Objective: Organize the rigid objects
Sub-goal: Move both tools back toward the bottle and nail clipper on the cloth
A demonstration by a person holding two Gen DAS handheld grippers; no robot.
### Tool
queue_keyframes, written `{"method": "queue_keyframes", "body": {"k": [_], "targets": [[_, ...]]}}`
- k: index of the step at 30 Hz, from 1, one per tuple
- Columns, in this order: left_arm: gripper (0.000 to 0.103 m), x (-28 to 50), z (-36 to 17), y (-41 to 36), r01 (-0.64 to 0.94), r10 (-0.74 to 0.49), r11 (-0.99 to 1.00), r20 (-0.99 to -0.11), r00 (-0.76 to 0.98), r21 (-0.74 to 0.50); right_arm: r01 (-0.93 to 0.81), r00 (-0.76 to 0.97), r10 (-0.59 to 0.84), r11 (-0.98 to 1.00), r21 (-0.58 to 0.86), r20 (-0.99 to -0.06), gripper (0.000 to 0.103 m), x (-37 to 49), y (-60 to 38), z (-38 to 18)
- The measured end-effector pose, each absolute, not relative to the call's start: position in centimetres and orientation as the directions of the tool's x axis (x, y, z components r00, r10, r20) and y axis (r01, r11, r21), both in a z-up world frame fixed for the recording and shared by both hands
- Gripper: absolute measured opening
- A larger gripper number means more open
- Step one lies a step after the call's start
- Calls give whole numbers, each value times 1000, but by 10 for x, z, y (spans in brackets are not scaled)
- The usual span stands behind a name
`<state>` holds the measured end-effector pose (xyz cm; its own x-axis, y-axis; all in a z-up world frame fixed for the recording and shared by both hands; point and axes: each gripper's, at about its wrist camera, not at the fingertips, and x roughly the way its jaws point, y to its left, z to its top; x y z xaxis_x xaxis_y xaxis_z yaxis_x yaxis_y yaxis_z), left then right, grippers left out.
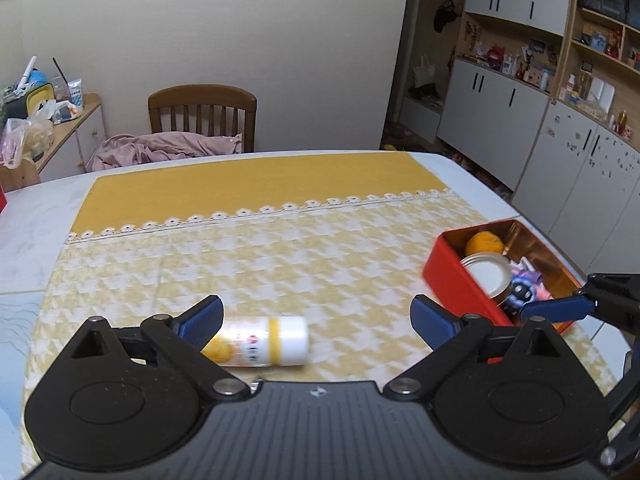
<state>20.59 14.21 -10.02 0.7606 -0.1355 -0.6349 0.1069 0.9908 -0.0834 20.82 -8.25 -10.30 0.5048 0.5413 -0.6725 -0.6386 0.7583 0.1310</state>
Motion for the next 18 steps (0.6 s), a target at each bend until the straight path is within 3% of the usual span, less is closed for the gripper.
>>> {"method": "queue_keyframes", "body": {"k": [9,13,18], "targets": [[101,224,-122,193,197,-176,979,-668,723,-45,-629,491,521,766,130,-698,96,204,-30,-128],[101,237,-134,209,248,-226,966,-678,700,-66,-613,488,502,780,129,-715,92,209,-12,-142],[101,250,-146,215,313,-228,950,-678,699,3,-602,481,470,791,111,-741,87,216,6,-158]]}}
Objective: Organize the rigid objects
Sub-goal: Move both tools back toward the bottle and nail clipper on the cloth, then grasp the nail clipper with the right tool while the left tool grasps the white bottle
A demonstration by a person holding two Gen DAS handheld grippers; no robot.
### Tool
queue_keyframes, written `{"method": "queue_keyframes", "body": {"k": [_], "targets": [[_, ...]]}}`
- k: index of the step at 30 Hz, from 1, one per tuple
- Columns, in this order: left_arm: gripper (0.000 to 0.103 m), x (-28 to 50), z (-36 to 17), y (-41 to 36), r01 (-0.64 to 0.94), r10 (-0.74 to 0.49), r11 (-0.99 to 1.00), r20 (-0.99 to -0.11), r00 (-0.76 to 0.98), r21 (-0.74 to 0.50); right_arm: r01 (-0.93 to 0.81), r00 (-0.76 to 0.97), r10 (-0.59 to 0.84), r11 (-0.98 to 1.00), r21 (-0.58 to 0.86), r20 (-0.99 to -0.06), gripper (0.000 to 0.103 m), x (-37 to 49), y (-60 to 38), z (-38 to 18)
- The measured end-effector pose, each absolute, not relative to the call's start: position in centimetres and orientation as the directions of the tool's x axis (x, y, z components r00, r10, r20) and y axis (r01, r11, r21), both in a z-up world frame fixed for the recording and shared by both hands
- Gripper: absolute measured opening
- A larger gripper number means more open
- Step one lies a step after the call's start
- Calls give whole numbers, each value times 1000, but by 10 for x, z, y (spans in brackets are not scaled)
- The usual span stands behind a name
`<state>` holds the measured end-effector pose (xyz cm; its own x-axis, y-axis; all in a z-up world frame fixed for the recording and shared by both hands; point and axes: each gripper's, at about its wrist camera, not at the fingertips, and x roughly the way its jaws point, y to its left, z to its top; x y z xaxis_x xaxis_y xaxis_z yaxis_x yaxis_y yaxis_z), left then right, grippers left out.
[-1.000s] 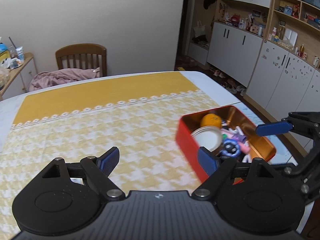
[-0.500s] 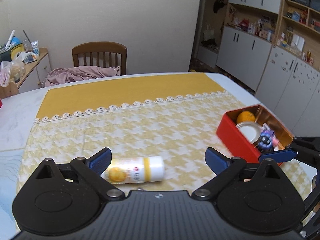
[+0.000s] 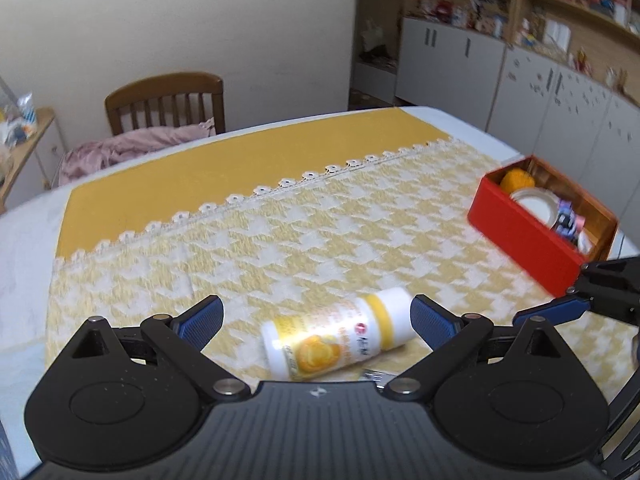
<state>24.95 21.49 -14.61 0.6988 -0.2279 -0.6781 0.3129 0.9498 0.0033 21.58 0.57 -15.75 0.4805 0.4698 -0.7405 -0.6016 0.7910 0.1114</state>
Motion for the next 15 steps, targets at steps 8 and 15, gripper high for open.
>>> {"method": "queue_keyframes", "body": {"k": [8,15], "targets": [[101,263,-159,219,471,-318,881,-682,658,44,-603,471,421,795,65,-775,78,226,25,-173],[101,271,-177,212,589,-358,803,-719,597,89,-639,461,416,768,33,-784,69,235,41,-179]]}}
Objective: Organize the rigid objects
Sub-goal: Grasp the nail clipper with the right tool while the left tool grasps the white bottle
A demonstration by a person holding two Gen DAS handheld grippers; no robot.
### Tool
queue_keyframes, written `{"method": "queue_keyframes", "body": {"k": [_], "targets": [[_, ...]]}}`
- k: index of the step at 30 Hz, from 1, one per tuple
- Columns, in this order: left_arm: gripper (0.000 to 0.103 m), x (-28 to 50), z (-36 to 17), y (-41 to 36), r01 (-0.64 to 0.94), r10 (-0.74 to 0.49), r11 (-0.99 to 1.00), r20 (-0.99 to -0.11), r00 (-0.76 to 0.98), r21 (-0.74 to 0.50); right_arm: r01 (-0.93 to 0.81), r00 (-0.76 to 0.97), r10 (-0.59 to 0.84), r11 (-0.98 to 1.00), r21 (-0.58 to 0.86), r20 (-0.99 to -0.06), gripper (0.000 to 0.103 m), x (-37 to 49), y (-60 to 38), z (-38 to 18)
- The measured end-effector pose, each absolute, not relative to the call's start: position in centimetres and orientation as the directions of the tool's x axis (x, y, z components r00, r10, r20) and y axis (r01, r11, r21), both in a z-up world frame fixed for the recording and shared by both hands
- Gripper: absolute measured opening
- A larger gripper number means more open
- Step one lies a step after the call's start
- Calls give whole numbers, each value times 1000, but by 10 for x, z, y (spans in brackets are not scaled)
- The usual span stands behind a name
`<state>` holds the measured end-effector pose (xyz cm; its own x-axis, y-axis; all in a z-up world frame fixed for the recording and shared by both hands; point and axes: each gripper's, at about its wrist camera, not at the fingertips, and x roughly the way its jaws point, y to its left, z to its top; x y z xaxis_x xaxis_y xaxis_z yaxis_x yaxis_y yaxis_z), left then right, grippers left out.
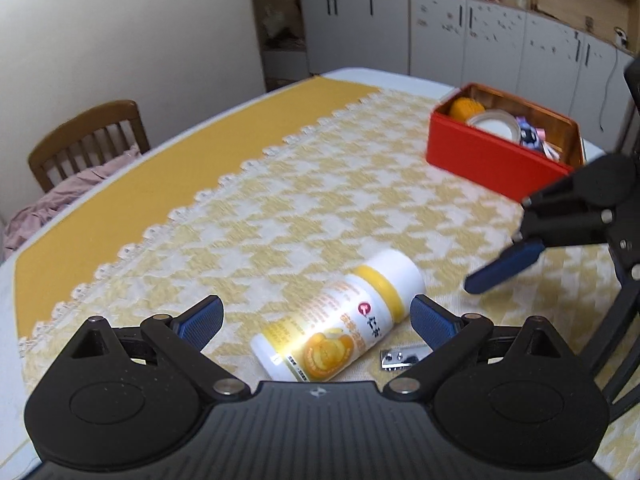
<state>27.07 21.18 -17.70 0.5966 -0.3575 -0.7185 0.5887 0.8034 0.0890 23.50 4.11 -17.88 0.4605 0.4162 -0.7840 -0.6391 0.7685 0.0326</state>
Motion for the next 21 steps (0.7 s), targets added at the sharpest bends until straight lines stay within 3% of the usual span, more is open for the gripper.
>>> {"method": "queue_keyframes", "body": {"k": [14,16,21], "targets": [[99,288,-200,208,605,-379,794,-731,567,58,-691,461,386,721,-51,-799,35,243,66,-195],[93,288,-200,207,610,-387,791,-735,557,45,-694,457,395,719,-42,-797,30,245,68,-196],[86,289,-200,208,595,-384,803,-737,556,31,-694,460,403,719,-37,-791,26,244,68,-198]]}}
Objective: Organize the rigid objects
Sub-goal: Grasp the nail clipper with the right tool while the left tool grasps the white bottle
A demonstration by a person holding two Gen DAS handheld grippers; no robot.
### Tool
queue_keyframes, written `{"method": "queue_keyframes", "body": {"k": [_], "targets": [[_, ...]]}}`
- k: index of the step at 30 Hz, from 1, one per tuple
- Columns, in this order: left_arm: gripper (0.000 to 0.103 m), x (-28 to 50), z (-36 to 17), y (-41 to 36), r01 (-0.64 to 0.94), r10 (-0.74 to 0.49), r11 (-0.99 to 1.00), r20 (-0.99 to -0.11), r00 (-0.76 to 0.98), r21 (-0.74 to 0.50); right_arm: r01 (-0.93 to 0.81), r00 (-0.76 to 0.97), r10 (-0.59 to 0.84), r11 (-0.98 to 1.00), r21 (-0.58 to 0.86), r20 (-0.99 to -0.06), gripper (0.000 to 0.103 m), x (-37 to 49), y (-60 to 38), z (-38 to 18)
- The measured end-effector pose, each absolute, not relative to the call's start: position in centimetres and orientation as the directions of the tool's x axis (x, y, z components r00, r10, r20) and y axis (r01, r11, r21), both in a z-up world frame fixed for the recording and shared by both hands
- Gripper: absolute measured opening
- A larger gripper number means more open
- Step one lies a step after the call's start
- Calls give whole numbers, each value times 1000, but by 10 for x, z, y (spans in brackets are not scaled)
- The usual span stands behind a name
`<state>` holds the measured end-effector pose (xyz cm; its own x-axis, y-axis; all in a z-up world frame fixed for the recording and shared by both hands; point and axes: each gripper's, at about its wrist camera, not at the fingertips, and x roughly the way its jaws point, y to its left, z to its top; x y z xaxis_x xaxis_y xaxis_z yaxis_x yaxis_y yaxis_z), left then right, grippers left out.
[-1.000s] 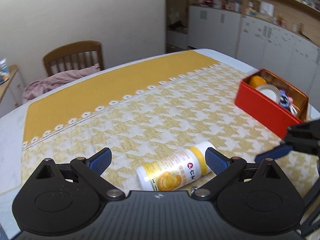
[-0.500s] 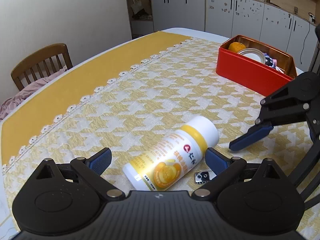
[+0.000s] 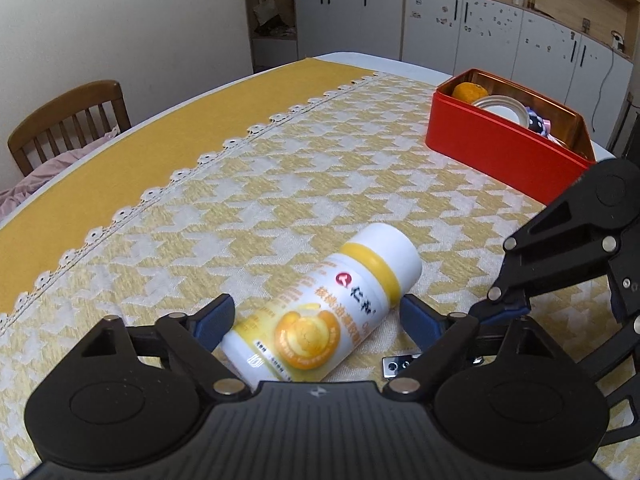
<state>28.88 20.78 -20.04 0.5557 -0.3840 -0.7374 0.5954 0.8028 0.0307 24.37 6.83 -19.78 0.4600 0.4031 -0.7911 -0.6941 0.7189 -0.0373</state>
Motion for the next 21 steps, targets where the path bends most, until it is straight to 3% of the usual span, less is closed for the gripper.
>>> {"method": "queue_keyframes", "body": {"k": [1,3,7,14,21], "targets": [[80,289,-200,208,588,-382,809,-740,553,23,-693,462,402,720,-39,-790,26,243,68,-198],[78,289,-199,209,575,-379,818,-745,549,8,-688,466,398,724,-41,-790,23,242,67,-198],[69,283,-197,207,561,-363,828,-748,556,15,-685,472,391,727,-49,-790,11,238,66,-197],[47,269,-194,200,528,-335,849,-757,561,15,-646,486,360,762,-49,-797,10,229,54,-195],[45,257,-193,193,496,-314,868,-763,565,10,-599,482,344,800,-17,-806,10,217,30,-193]]}}
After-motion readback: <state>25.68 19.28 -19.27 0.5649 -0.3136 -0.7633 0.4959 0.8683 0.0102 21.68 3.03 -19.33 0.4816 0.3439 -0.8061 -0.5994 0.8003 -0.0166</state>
